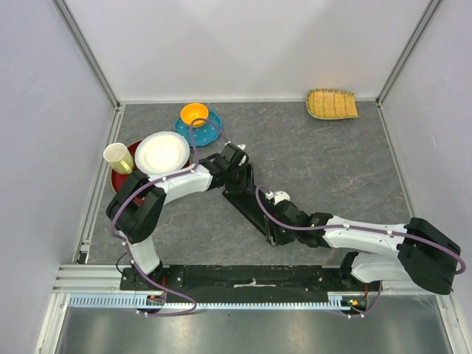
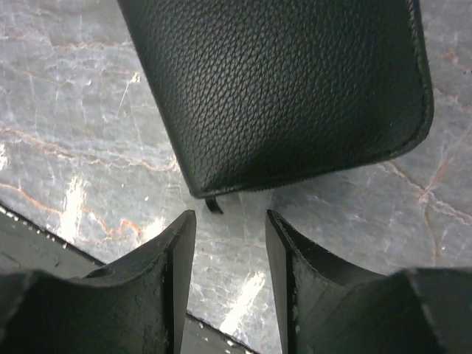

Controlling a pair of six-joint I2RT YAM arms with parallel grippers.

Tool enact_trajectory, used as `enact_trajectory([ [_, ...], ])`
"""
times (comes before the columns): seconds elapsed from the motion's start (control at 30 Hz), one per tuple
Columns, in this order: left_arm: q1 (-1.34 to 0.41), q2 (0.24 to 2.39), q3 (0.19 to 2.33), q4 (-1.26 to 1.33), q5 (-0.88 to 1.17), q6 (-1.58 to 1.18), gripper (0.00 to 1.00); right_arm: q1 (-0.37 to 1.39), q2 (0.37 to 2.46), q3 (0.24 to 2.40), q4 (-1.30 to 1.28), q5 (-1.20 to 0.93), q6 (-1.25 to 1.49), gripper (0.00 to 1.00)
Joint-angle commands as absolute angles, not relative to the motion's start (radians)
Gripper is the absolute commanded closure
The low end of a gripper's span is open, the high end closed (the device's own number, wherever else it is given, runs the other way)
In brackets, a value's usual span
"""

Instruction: Sort the hair-cutting tools

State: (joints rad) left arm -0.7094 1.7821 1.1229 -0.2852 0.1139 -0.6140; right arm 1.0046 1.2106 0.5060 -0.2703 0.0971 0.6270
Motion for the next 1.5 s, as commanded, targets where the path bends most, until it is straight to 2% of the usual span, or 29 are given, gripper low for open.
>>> enact_trajectory([
  [0.0,-0.715,1.766,1.088,-0.377,0.081,-0.64,0.39,1.008,1.27,0.526,-0.173,0.183,0.634,0.51],
  [0.23,-0.713,1.75,1.074,-0.379,0.078,-0.647,0.39,1.008,1.31,0.544,-0.104,0.204,0.629,0.58],
  [0.33,-0.712,1.753,1.072,-0.379,0.078,-0.652,0.39,1.009,1.325,0.542,-0.078,0.187,0.638,0.67],
  [0.37,-0.712,1.753,1.071,-0.379,0.08,-0.655,0.39,1.008,1.325,0.538,-0.071,0.187,0.65,0.75],
  [0.43,-0.712,1.753,1.068,-0.376,0.078,-0.661,0.38,1.008,1.319,0.537,-0.066,0.189,0.655,0.83],
  [0.47,-0.712,1.749,1.065,-0.376,0.075,-0.664,0.38,1.009,1.318,0.537,-0.067,0.187,0.658,0.92],
  [0.53,-0.712,1.743,1.062,-0.376,0.069,-0.678,0.37,1.006,1.312,0.54,-0.067,0.186,0.658,1.0],
  [0.83,-0.703,1.637,1.049,-0.471,0.002,-0.696,0.25,1.008,1.269,0.587,-0.074,0.164,0.657,1.0],
  [1.03,-0.704,1.553,0.937,-0.427,-0.006,-0.715,0.16,1.009,1.243,0.638,-0.068,0.127,0.66,1.0],
  [1.47,-0.739,1.462,0.687,0.049,0.072,-0.88,0.11,1.008,1.339,0.723,0.029,-0.053,0.699,1.0],
])
